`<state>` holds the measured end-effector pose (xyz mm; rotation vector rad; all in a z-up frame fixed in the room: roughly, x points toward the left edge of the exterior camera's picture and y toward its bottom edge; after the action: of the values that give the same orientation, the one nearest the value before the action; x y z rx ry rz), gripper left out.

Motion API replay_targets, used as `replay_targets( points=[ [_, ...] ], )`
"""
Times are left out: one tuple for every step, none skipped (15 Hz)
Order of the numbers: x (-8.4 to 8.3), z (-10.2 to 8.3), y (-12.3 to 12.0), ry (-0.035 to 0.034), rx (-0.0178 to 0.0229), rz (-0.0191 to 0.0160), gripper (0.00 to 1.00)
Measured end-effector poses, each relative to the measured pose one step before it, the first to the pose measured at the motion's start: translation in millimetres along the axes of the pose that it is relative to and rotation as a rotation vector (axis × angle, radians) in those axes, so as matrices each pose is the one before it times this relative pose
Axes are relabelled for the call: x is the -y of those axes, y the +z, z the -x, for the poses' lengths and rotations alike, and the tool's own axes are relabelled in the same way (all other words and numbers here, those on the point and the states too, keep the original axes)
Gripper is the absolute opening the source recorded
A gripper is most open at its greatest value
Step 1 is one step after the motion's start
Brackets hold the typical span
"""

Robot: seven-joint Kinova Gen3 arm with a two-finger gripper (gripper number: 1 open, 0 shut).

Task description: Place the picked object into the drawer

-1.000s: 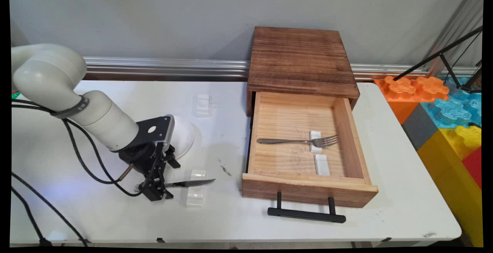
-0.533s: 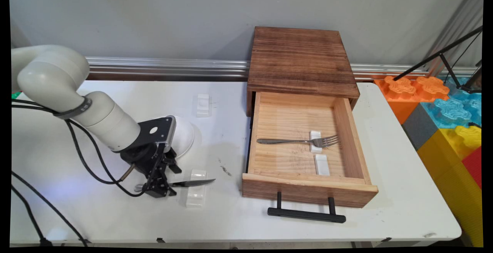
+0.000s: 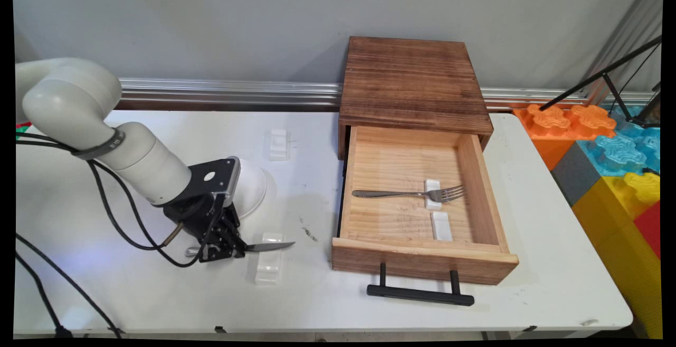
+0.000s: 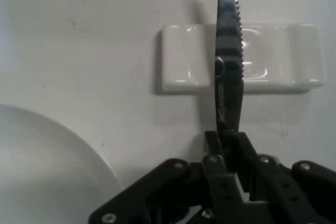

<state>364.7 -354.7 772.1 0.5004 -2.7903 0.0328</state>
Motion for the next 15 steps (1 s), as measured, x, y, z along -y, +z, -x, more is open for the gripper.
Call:
replay_targets(
  points=[
    [0.45, -0.22, -1.56, -0.00054, -0.00125, 0.00108, 0.00],
    [1.04, -0.61, -2.65, 0.00038, -0.00151, 0.00044, 0.00],
    [0.41, -0.27, -1.21, 0.00051, -0.00070, 0.00064, 0.00],
    [1.39, -0.84, -3.95, 0.00098, -0.00109, 0.00072, 0.00],
    [1.42, -0.67, -4.99, 0.00048, 0.00084, 0.00171, 0.00],
    [1.32, -0.59, -4.93, -0.00060, 0.00108, 0.00120, 0.00],
    [1.41, -0.76, -6.91, -0.00254, 0.00292, 0.00281, 0.00],
    [0.70, -0.57, -4.16, -0.00105, 0.00182, 0.00194, 0.00],
    [1.25, -1.22, -6.98, -0.00191, 0.00163, 0.00229, 0.00],
    [1.51, -2.20, -8.16, 0.00013, 0.00106, 0.00261, 0.00],
    [1.53, -2.55, -7.17, 0.00155, -0.00094, 0.00128, 0.00],
    [2.13, -4.69, -8.31, 0.00640, -0.00519, 0.00023, 0.00],
    [1.76, -4.62, -7.14, 0.00484, -0.00413, -0.00044, 0.00],
    [2.43, -6.51, -9.20, 0.00424, -0.00443, -0.00164, 0.00],
    [1.75, -5.33, -6.55, 0.00267, -0.00211, -0.00129, 0.00]
  ],
)
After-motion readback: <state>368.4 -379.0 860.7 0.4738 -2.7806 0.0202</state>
